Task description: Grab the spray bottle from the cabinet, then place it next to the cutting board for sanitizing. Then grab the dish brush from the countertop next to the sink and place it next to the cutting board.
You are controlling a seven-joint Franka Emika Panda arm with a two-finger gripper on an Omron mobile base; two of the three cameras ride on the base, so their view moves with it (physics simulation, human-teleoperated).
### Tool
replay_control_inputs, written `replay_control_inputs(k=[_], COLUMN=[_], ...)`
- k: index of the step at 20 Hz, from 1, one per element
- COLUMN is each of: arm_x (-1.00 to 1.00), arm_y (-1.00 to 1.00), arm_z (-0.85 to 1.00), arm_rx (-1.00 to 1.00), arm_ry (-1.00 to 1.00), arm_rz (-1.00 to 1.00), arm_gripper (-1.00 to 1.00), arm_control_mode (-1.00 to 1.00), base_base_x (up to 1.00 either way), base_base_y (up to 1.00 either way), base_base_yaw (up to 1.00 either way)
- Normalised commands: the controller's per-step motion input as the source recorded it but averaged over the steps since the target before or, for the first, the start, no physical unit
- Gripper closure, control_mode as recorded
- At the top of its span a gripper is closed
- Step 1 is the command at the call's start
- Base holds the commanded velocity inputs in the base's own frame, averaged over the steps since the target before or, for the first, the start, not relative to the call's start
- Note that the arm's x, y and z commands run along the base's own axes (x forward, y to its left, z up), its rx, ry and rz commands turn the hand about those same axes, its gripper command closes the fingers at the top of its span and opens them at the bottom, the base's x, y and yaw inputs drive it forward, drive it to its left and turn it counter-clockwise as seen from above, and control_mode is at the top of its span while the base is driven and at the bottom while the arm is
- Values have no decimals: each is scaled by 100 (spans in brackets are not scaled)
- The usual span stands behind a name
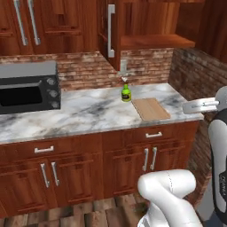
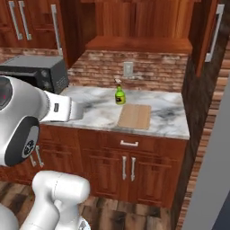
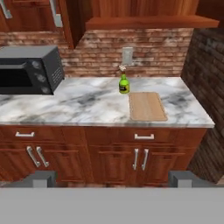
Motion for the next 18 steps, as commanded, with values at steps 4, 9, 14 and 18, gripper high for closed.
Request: replay_control_inputs(k=[4, 9, 14, 18], arm_x=[0, 0, 0, 0], arm_y=[0, 0, 0, 0], arm_z=[0, 0, 0, 0], arm_rx=[0, 0, 0, 0], arm_ry=[0, 0, 0, 0], arm_rz=[0, 0, 0, 0], arm_gripper=[-100, -100, -100, -100], arm_control_mode=[100, 100, 100, 100], base_base_x=[-76, -51, -5, 0], base_base_y=[100, 100, 100, 60], base_base_yaw=[0, 15, 58, 82])
